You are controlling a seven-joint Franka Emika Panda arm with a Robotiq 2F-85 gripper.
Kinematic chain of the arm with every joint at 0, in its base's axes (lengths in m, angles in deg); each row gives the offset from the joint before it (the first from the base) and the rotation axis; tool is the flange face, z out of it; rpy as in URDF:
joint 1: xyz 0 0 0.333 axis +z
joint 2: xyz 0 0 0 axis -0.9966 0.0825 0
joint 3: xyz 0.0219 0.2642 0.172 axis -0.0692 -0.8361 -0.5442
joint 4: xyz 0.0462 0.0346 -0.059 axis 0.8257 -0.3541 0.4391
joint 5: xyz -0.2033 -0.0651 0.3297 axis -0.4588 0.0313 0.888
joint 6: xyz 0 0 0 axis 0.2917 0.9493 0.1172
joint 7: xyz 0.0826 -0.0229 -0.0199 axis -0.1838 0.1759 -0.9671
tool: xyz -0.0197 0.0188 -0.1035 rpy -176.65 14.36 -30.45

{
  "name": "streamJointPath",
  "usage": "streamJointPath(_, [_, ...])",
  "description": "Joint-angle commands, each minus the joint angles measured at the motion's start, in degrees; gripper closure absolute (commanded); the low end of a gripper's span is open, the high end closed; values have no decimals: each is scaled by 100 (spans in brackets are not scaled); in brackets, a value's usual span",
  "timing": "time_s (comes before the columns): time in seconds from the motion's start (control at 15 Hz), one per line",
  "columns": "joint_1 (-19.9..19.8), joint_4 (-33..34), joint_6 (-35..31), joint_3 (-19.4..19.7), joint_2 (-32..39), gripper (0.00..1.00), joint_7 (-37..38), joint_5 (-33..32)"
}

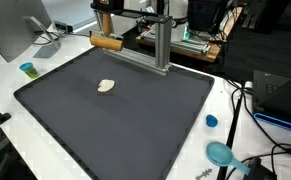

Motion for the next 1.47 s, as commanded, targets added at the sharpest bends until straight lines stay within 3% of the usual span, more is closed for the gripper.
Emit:
streamJointPath(0.0, [128, -1440, -881, -106, -1380, 79, 749, 221])
streamJointPath(0.07, [117, -1775, -1267, -205, -1639, 79, 909, -46])
streamJointPath(0.13, [100, -973, -678, -125, -901, 54, 591, 65])
streamJointPath(0.27, [114, -1502, -1041, -219, -1344, 54, 775, 57])
streamJointPath(0.33, [114, -1626, -1082, -231, -1456, 79, 799, 58])
streamJointPath(0.73, [153, -1274, -65, -254, -834, 79, 1730, 1026])
streamJointPath(0.93, [83, -1189, 40, -210, -955, 79, 2241, 1395])
streamJointPath(1.0, [8, -1230, -145, -326, -1084, 79, 2496, 1166])
streamJointPath(1.07, [63, -1326, -183, -275, -855, 54, 2157, 1131])
streamJointPath(1.13, [42, -1278, -183, -287, -901, 54, 2275, 1133])
streamJointPath(1.2, [33, -1250, -183, -296, -943, 79, 2340, 1134])
streamJointPath(1.4, [22, -1443, -62, -174, -1093, 79, 2123, 1180])
